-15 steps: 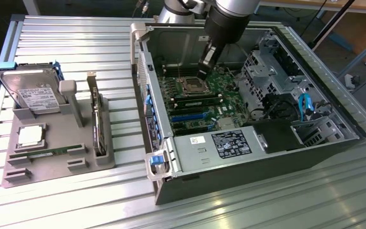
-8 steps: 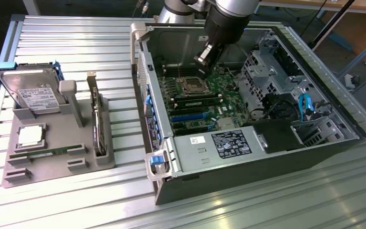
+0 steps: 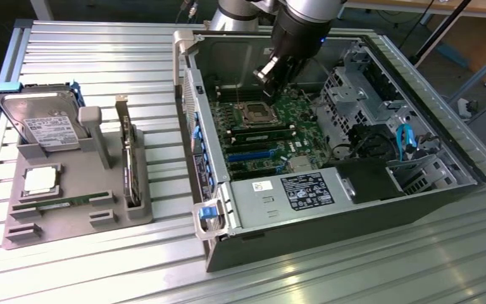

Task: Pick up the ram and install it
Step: 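Press down the ram until it locks into place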

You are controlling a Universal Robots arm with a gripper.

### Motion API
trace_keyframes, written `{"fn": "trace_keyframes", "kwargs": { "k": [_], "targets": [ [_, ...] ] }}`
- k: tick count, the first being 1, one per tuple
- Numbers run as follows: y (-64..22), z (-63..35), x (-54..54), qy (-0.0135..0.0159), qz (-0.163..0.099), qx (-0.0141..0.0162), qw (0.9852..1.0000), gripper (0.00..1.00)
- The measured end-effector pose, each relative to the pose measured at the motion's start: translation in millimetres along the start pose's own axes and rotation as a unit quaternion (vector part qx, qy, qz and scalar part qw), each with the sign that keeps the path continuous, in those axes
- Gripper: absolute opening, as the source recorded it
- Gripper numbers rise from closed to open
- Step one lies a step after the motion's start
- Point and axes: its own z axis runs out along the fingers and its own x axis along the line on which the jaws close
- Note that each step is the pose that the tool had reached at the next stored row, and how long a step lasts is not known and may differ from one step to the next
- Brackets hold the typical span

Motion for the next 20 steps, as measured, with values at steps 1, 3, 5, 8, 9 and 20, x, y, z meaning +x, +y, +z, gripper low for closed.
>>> {"fn": "trace_keyframes", "kwargs": {
  "k": [1, 3, 5, 8, 9, 20],
  "targets": [
    [0.0, 0.1, 0.0, -0.0006, 0.021, -0.0001, 0.9998, 0.11],
    [0.0, 0.1, 0.0, -0.0011, 0.041, -0.0001, 0.9992, 0.11],
    [0.0, 0.2, 0.0, -0.0018, 0.066, -0.0002, 0.9978, 0.11],
    [0.0, 0.4, 0.0, -0.0030, 0.113, -0.0002, 0.9935, 0.11],
    [0.0, 0.4, 0.0, -0.0033, 0.123, -0.0001, 0.9925, 0.11],
    [0.0, 1.0, 0.0, -0.0064, 0.251, 0.0002, 0.9680, 0.11]
  ]
}}
